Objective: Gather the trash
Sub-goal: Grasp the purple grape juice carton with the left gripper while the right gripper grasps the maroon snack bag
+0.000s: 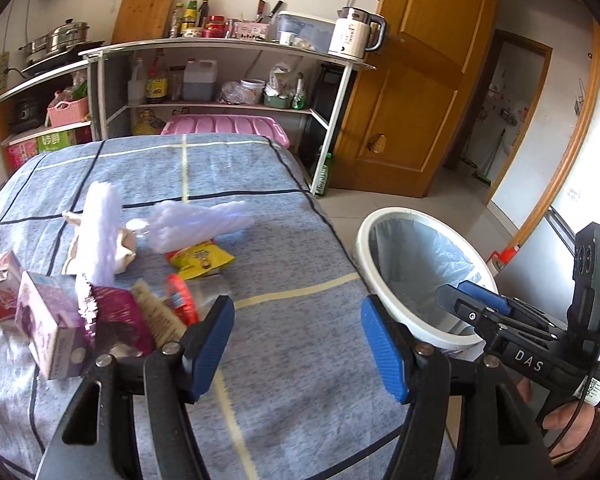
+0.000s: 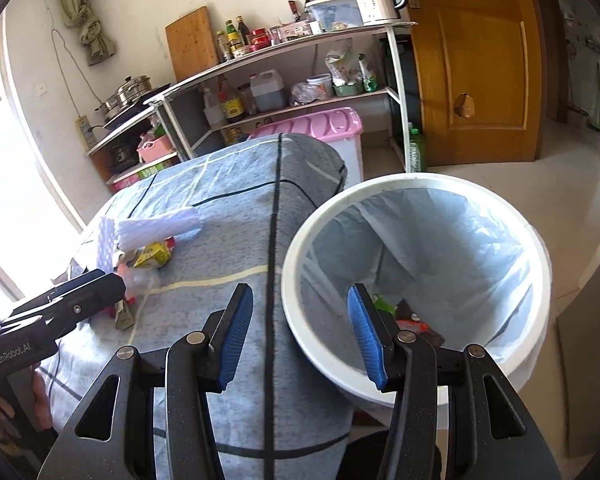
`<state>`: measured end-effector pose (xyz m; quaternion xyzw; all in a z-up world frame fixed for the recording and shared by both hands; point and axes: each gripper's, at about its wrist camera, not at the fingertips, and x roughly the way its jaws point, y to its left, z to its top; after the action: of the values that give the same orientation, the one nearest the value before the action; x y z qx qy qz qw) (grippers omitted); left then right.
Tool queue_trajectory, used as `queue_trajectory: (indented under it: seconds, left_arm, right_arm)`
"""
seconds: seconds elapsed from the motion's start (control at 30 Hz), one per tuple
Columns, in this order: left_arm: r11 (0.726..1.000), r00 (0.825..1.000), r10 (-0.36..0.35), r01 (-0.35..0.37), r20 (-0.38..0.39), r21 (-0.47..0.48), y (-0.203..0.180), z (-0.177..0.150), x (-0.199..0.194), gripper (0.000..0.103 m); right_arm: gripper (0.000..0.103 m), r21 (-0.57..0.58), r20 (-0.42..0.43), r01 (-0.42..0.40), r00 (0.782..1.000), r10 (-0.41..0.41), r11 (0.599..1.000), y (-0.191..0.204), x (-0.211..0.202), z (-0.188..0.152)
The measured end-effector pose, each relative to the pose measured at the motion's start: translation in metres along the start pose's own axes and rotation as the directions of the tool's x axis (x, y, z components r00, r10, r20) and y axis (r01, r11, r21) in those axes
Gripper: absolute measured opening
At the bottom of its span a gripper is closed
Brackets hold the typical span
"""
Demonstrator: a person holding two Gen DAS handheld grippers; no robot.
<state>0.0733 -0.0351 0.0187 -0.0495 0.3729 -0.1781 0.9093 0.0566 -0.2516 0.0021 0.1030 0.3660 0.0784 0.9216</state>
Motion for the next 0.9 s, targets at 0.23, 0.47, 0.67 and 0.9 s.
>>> queue_trajectory:
  seconds: [0.23,0.47,0.67,0.9]
  left_arm:
    - [0.989,0.993,0.113,-0.110,0.022,-0.101,0.055,-0.015,-0.025,0.069]
    - [0.961,0.980,0.196,-0.185,0.031,-0.206,0.104,-0.032,-0.045,0.072]
    - [0.935,0.979,0.206,-0.198,-0.003,-0.293,0.137,-0.044,-0.046,0.073]
    - [0.921,0.984,0.175,-0.170,-0.016,-0.351,0.156,-0.042,-0.041,0.074]
  right_arm:
    - [0.051,-0.070,-0.041,-0.072,0.997,0.070,0.995,0.045,0.020,-0.009]
    - [0.051,-0.131,-0.093,-0.147,0.986,0.136,0.980,0.087,0.043,-0.015]
    - [0.051,-0.195,-0.121,-0.202,0.976,0.181,0.960,0.117,0.054,-0.018]
    - [0.051,-0.269,-0.132,-0.241,0.968,0.212,0.933,0.150,0.069,-0.014]
